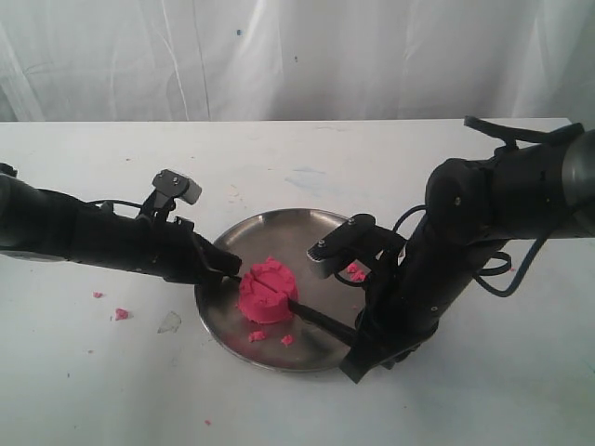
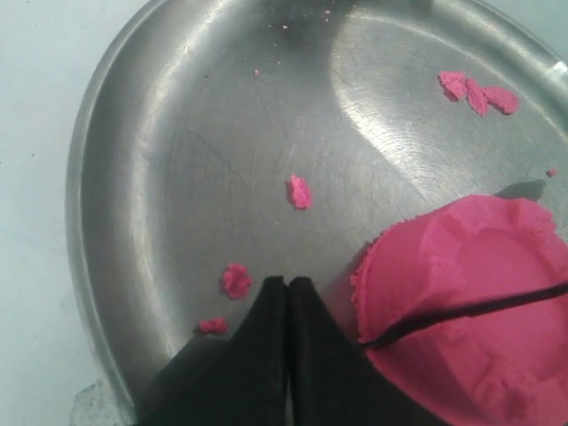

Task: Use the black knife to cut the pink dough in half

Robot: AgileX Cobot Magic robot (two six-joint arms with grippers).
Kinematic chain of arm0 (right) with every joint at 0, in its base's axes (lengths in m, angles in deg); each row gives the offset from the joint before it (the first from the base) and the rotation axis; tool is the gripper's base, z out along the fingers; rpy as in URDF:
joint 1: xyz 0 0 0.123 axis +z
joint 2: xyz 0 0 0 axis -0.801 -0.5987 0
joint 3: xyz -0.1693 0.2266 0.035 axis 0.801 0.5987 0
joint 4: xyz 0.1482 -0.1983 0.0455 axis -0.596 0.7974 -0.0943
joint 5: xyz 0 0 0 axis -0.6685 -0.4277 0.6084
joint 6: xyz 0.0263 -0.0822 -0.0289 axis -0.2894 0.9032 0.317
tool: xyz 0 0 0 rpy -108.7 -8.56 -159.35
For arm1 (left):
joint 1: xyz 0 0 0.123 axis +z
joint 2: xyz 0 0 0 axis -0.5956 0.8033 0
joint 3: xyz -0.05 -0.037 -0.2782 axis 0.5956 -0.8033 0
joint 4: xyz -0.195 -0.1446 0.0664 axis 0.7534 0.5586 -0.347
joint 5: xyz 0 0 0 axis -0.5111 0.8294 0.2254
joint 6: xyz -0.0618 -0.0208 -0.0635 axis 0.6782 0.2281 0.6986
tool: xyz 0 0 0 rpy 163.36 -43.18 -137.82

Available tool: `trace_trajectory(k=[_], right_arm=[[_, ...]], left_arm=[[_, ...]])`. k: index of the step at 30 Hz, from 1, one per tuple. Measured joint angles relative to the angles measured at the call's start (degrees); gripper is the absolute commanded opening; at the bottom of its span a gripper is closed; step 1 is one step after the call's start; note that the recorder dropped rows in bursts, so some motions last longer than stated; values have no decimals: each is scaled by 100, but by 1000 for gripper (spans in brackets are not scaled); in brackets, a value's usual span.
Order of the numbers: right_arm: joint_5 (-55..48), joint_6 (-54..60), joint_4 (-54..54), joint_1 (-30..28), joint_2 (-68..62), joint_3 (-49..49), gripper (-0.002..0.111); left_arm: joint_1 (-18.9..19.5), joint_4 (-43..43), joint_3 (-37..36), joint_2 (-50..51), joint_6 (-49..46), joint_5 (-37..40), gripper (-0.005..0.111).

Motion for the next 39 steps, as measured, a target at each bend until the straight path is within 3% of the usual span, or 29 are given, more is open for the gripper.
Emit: trace_trajectory(k=[39], right_arm=[[-96, 10, -128, 0, -196, -60, 0]], left_arm=[[0, -86, -12, 0, -22, -19, 0]])
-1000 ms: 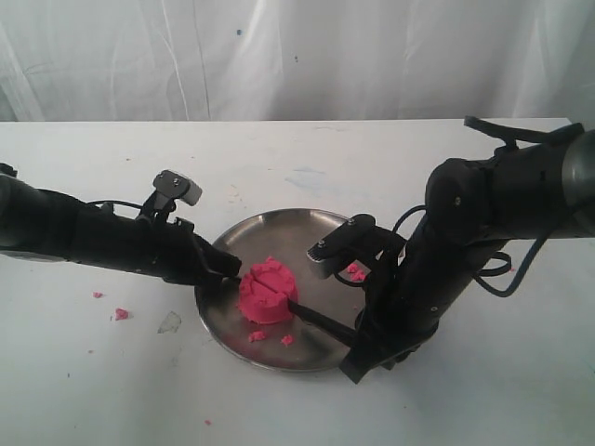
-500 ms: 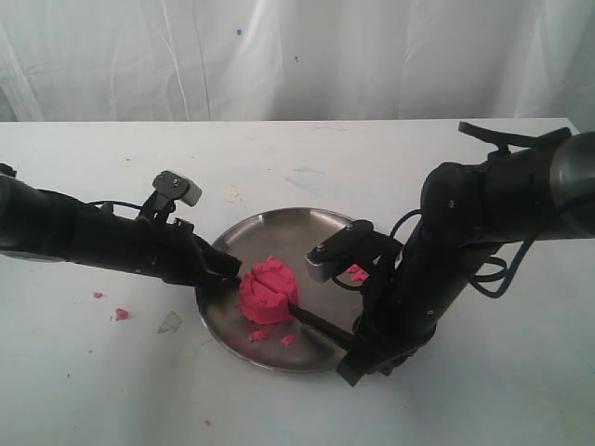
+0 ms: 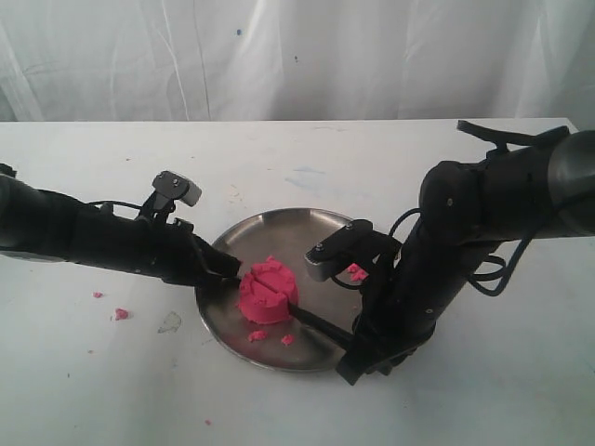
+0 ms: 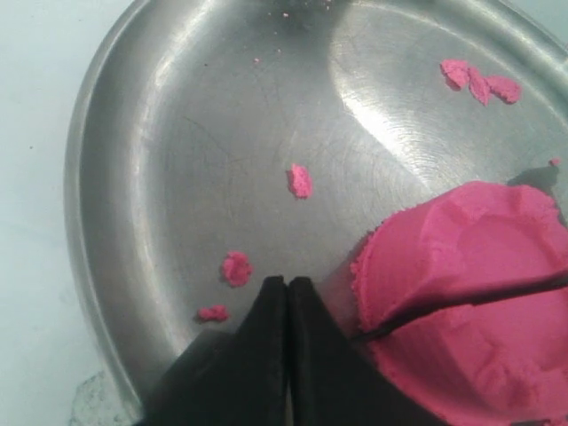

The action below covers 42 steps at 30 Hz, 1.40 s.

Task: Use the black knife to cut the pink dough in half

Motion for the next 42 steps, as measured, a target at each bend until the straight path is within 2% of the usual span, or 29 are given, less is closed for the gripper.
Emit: trace_trajectory(k=[42], right_arm=[[-145, -11, -91, 0, -2, -4, 0]], left_arm=[[0, 78, 12, 96, -23, 100, 0]])
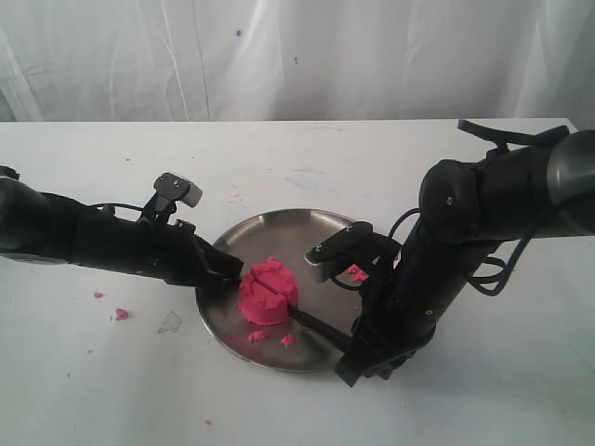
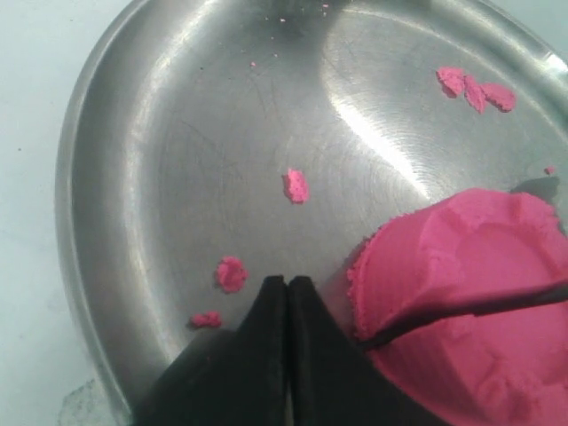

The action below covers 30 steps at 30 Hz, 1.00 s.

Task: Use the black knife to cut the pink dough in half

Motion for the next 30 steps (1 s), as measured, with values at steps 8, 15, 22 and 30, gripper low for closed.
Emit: trace_trajectory(k=[8, 15, 22, 30], right_arm=[[0, 0, 0, 0, 0, 0, 0], [-22, -48, -42, 0, -43, 0, 0], [-22, -48, -50, 0, -47, 0, 0], [-46, -48, -50, 0, -47, 0, 0]], left_arm=[[0, -145, 118, 34, -121, 5, 0], [0, -292, 267, -394, -111, -181, 0], [0, -292, 33, -1509, 687, -891, 0], [0, -670, -479, -2978, 2798, -936, 0]])
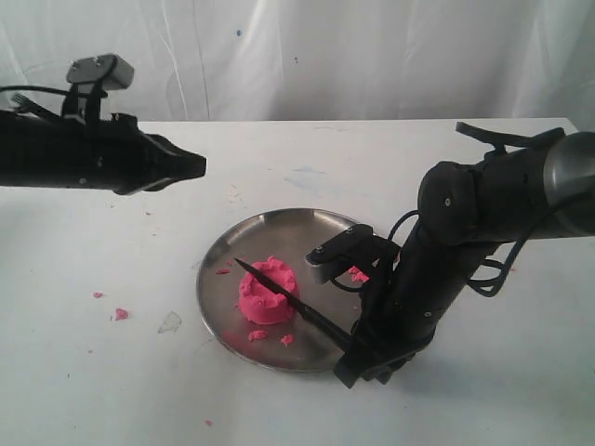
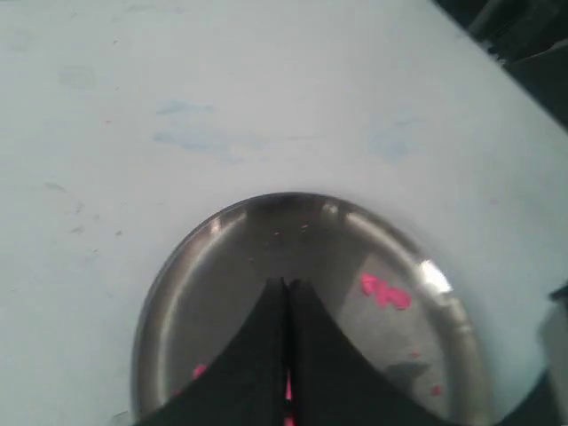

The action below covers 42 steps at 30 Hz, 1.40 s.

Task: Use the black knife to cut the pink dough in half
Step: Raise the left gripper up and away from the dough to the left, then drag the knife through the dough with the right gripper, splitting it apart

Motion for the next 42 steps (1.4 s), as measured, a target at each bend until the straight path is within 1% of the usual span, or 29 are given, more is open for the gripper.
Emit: trace_trajectory(k=[3, 6, 12, 17, 27, 35, 42], right_arm=[[-151, 0, 0, 0, -10, -62, 0], [-442, -11, 0, 0, -34, -174, 0], [-793, -45, 23, 0, -55, -333, 0], [-867, -92, 9, 0, -55, -348, 0], [-1041, 224, -347, 0, -55, -348, 0], [-1169, 443, -395, 0, -55, -348, 0], [-936, -96, 41, 0, -55, -348, 0]], left_arm=[[0, -266, -14, -553, 350, 368, 0], [0, -466, -14, -1072, 457, 562, 0], [0, -870, -14, -1869, 492, 309, 0], [0, -1104, -14, -2244, 505, 33, 0], [0, -1522, -27, -2397, 616, -260, 0], [0, -1571, -41, -2397, 698, -304, 0], [0, -1571, -41, -2397, 698, -304, 0]])
